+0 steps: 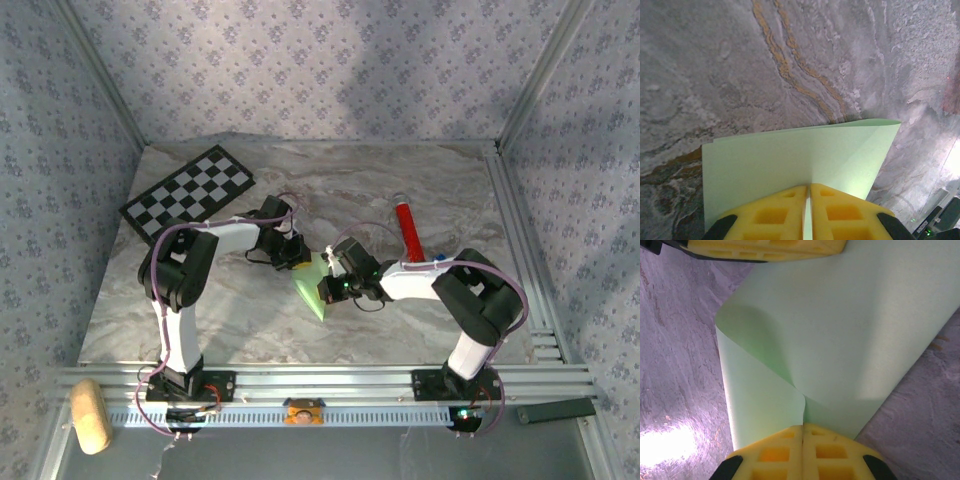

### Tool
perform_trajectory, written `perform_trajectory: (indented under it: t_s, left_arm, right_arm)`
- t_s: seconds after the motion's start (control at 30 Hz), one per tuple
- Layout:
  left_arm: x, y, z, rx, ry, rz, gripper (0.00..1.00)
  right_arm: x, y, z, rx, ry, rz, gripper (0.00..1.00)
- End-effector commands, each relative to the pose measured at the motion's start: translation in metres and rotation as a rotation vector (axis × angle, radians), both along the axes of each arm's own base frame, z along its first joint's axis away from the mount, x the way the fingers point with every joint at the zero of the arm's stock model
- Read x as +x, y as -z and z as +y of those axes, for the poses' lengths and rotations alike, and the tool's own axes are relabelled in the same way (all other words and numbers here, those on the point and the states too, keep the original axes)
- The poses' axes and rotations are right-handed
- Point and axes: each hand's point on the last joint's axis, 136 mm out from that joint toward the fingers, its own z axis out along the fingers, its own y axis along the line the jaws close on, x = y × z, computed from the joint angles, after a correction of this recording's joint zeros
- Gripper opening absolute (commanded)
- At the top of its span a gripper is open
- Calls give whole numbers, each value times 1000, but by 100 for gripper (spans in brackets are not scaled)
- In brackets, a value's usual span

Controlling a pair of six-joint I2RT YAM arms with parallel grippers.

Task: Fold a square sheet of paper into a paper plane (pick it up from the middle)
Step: Third fold the triangle at the center of the table.

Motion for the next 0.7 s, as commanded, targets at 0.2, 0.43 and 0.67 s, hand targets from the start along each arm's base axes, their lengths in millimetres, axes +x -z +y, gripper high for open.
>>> perform_trajectory:
  t_s: [0.2,0.43,0.67]
  left_arm:
    - [-14,22,8,74,9,47,12]
    - [-14,23,8,75,9,49,12]
    - [-14,23,7,74,11,50,12]
  right_arm:
    - [-1,12,-12,-79,13,-9,3]
    - [2,6,-9,-66,11,-24,3]
    - [2,4,-9,-65,9,-32,3]
